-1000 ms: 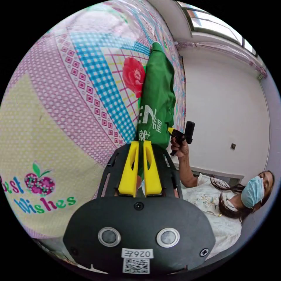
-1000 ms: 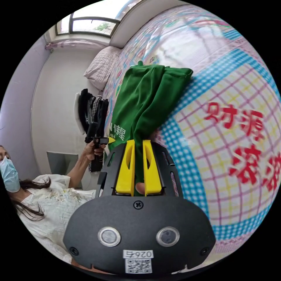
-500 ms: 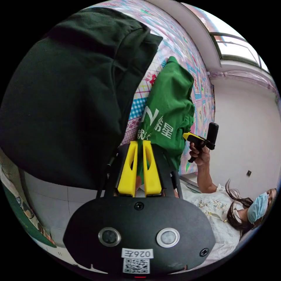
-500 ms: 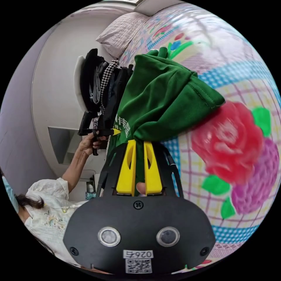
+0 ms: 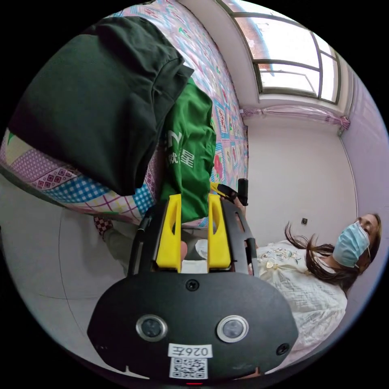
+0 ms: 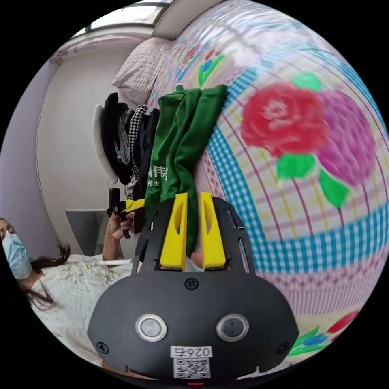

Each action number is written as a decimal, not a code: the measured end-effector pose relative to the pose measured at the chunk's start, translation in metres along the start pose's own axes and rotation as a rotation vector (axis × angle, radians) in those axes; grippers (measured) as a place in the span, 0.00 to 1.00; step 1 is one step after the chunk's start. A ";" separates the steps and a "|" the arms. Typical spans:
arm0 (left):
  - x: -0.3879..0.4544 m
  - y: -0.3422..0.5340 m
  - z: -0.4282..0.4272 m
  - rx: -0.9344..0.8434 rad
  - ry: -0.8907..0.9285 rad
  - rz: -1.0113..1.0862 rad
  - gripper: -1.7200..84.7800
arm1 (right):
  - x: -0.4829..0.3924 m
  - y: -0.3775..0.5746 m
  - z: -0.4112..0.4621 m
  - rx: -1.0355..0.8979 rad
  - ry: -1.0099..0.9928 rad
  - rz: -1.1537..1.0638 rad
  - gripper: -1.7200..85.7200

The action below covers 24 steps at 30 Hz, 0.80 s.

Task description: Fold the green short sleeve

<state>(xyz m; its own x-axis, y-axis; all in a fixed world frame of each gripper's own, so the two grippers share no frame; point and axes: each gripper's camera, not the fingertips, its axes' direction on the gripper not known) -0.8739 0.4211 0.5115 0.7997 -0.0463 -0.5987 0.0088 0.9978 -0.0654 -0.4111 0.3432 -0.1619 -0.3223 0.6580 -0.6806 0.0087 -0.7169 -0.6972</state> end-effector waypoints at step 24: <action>0.207 0.296 -0.165 0.919 -0.329 1.108 0.01 | -0.221 0.372 -0.096 0.865 0.600 -0.351 0.01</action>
